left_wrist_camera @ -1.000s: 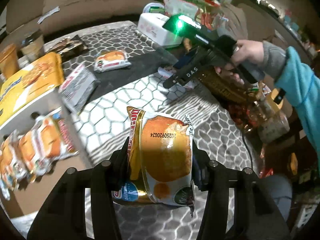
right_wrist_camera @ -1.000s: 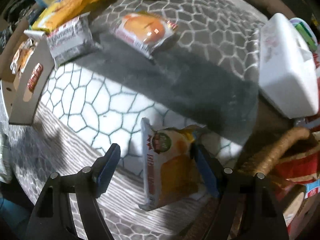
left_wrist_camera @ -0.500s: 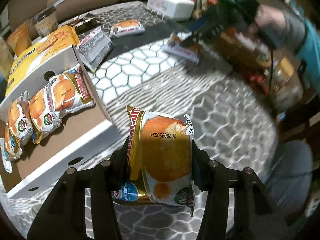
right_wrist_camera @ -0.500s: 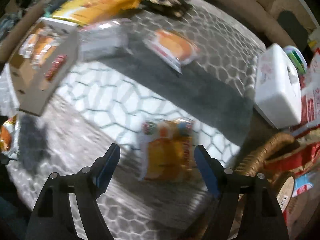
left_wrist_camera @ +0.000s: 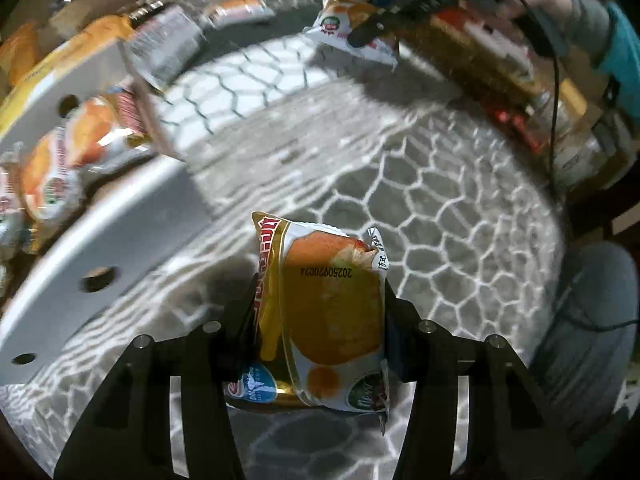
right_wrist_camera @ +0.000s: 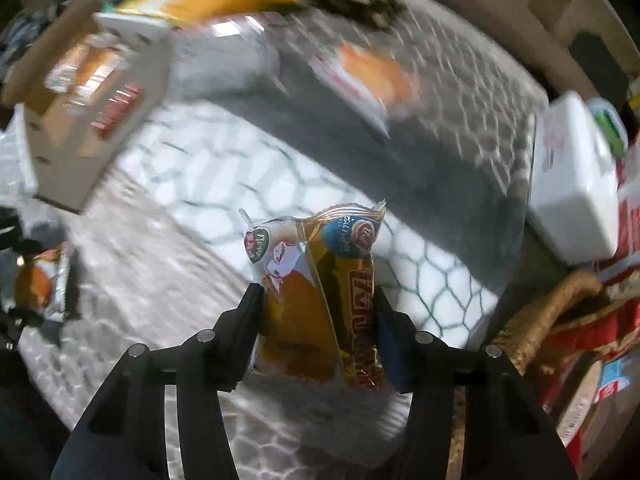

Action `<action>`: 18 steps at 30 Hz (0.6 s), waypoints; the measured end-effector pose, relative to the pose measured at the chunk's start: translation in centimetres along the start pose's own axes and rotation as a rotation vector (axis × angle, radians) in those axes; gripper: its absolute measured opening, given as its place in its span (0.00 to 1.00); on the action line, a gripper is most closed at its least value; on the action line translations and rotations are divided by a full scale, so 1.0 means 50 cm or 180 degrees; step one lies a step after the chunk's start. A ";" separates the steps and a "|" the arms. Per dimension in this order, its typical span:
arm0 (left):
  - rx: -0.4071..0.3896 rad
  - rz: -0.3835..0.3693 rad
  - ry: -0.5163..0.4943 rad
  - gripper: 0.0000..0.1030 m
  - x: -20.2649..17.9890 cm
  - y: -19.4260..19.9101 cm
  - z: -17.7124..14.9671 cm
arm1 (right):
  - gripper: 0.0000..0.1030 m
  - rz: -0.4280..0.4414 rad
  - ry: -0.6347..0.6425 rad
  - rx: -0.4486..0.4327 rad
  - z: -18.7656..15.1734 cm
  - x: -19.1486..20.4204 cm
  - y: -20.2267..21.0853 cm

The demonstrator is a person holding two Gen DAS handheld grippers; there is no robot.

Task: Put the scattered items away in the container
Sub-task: 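Lower the right tool's packet into the box and open it while the left tool carries its packet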

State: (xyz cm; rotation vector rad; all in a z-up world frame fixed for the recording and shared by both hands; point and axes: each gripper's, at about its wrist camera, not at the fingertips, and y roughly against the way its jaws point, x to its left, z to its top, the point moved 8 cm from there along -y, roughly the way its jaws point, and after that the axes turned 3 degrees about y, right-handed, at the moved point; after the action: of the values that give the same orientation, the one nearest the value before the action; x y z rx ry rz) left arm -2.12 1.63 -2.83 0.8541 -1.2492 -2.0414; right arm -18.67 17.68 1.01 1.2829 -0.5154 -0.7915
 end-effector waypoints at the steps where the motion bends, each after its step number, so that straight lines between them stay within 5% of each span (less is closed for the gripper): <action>1: -0.0067 0.0042 0.0007 0.47 0.012 0.028 0.004 | 0.52 0.0050 0.0023 -0.0091 0.018 0.018 0.025; 5: -0.0313 0.0131 0.0242 0.47 0.076 0.138 0.035 | 0.52 0.0337 -0.0123 -0.0397 0.105 0.110 0.092; 10: -0.0536 0.0582 0.0860 0.47 0.232 0.243 0.099 | 0.52 0.0704 -0.0774 -0.0464 0.215 0.194 0.091; 18: -0.0526 0.0304 0.1976 0.47 0.390 0.213 0.151 | 0.52 0.1118 -0.1696 -0.0300 0.314 0.266 0.000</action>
State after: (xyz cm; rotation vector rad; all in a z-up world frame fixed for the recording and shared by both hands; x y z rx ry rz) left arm -18.37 -13.17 5.31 1.1983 -0.7486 -1.5907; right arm -21.65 -2.50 3.50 0.8514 -1.0852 -0.8444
